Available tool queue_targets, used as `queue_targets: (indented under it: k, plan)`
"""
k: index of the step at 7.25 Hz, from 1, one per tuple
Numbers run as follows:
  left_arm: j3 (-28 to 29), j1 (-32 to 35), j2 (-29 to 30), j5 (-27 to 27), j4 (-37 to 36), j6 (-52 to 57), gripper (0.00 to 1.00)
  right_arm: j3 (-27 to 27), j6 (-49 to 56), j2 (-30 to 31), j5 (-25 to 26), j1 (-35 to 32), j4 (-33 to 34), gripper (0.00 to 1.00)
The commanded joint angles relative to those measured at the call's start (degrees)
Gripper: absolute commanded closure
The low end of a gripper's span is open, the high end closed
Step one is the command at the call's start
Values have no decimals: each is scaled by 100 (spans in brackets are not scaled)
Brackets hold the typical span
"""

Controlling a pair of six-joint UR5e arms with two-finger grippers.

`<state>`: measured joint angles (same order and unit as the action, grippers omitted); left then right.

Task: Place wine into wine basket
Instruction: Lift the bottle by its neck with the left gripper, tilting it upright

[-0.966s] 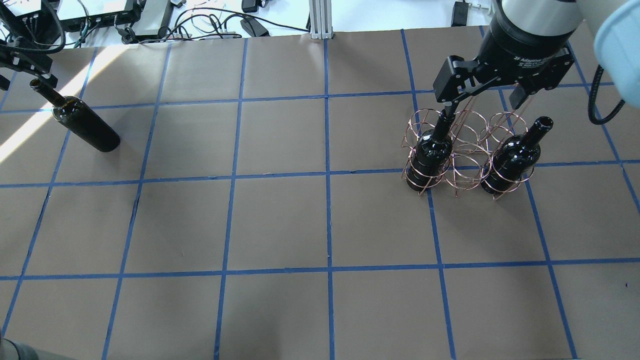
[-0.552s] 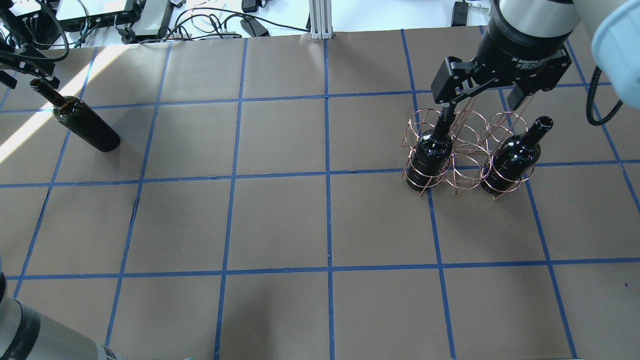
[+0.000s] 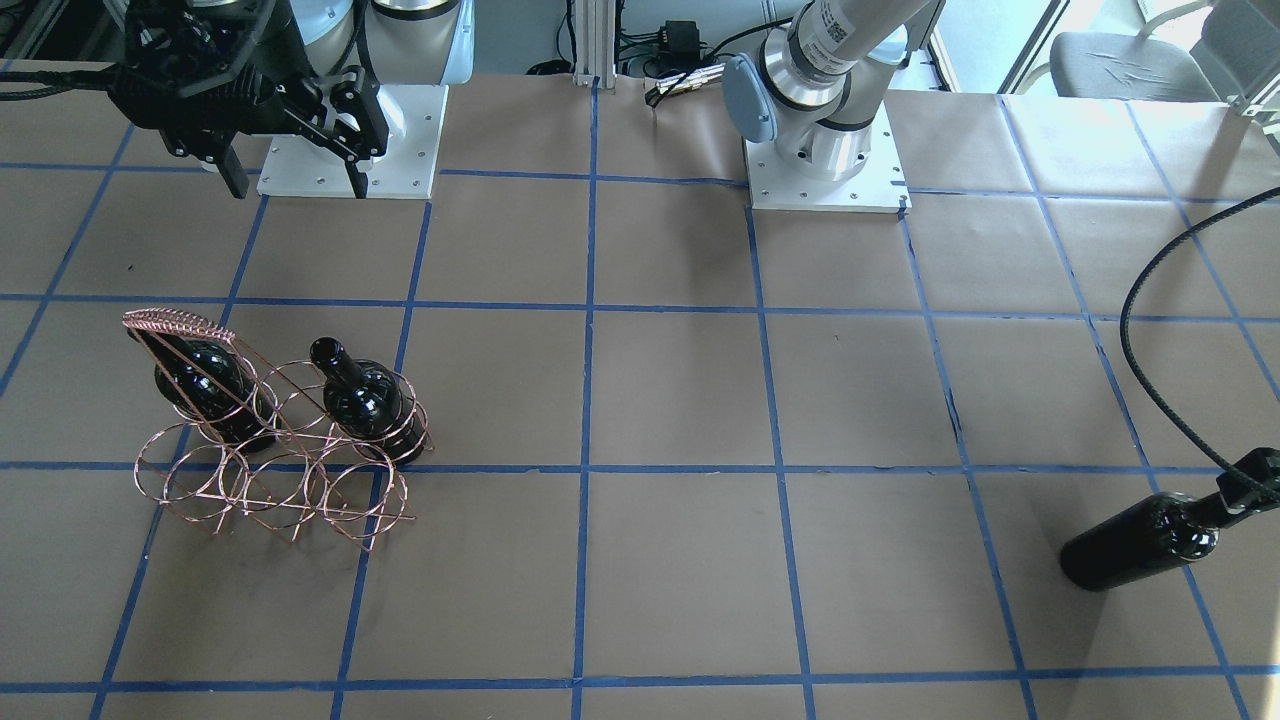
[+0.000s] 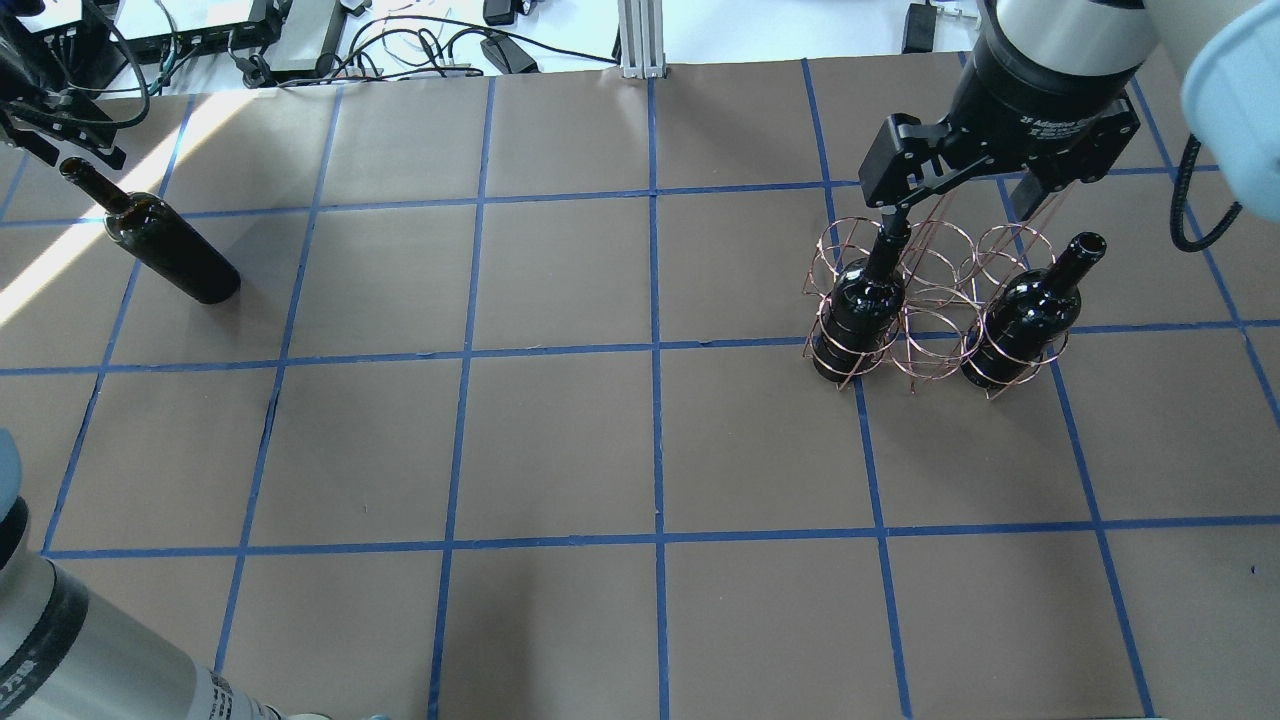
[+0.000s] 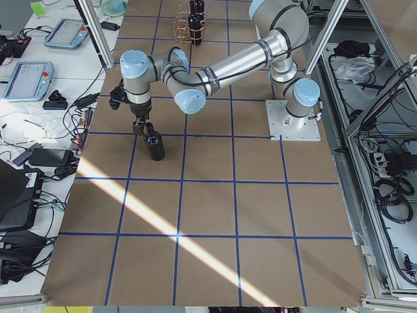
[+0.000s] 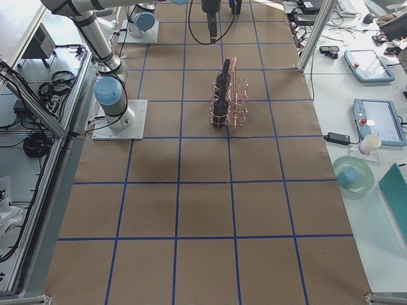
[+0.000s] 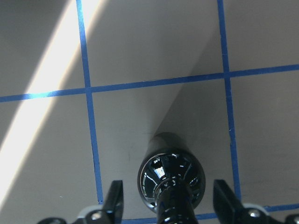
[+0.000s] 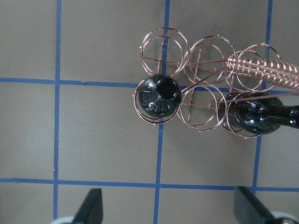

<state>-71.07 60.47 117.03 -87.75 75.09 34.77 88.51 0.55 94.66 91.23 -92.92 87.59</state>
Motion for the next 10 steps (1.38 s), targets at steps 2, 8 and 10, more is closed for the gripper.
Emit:
queue_targets:
  k: [2,8,10]
  plan:
    - [-73,0,-31,-5,154,-66,56,0,-11,0,-132,-51,3,0]
    - [-152,78,-241,-31,251,-154,93,0,-46,0,-132,-60,-6,0]
    - [-335,629,-758,-84,811,-678,98,0,-46,0,-132,-60,-6,0]
